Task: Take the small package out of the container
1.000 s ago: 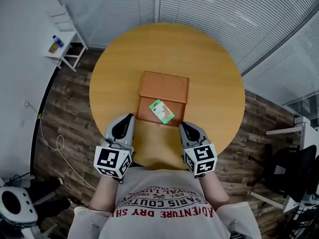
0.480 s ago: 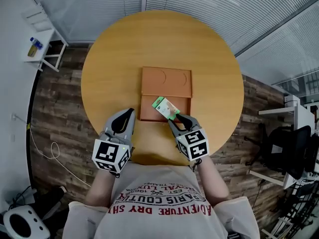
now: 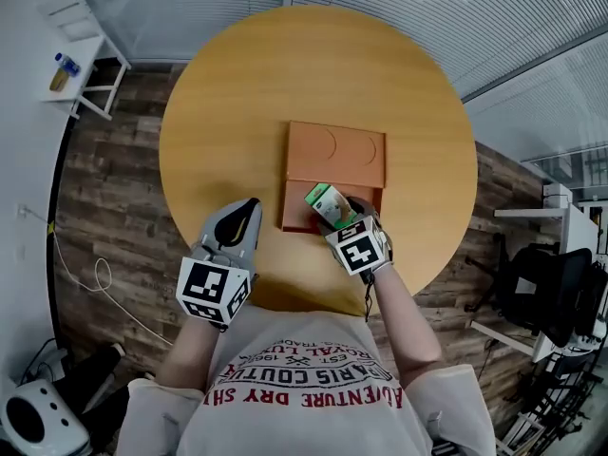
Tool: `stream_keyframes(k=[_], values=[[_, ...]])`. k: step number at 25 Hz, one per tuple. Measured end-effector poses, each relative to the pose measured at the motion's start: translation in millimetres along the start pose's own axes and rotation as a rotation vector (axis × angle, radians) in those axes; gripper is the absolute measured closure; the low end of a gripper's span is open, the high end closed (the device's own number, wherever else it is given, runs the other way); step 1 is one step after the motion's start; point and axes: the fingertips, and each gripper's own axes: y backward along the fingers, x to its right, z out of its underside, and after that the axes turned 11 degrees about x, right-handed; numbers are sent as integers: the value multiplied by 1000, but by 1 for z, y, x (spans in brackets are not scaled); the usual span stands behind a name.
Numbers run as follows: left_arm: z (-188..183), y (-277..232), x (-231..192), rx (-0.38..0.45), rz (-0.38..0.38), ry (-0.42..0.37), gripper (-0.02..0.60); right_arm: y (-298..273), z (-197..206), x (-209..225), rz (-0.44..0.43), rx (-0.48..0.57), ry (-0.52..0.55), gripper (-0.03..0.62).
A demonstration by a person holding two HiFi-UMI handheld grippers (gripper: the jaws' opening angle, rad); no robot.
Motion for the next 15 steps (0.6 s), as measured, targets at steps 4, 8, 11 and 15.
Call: stream_keyframes(k=[4,8,11,15], values=[[2,-2,-14,4,-21,48,571,-21,11,3,-13,-85,4,226],[4,-4,-19,10,-27,72,572,-32,21,6,-14,-143,15,224],[4,-6,-22,13,-34,83,571,-38,27,9,-25,-179,41,223],[6,-8,-24,11,-42,93,571,-42,26,7,-84,-174,92,225]])
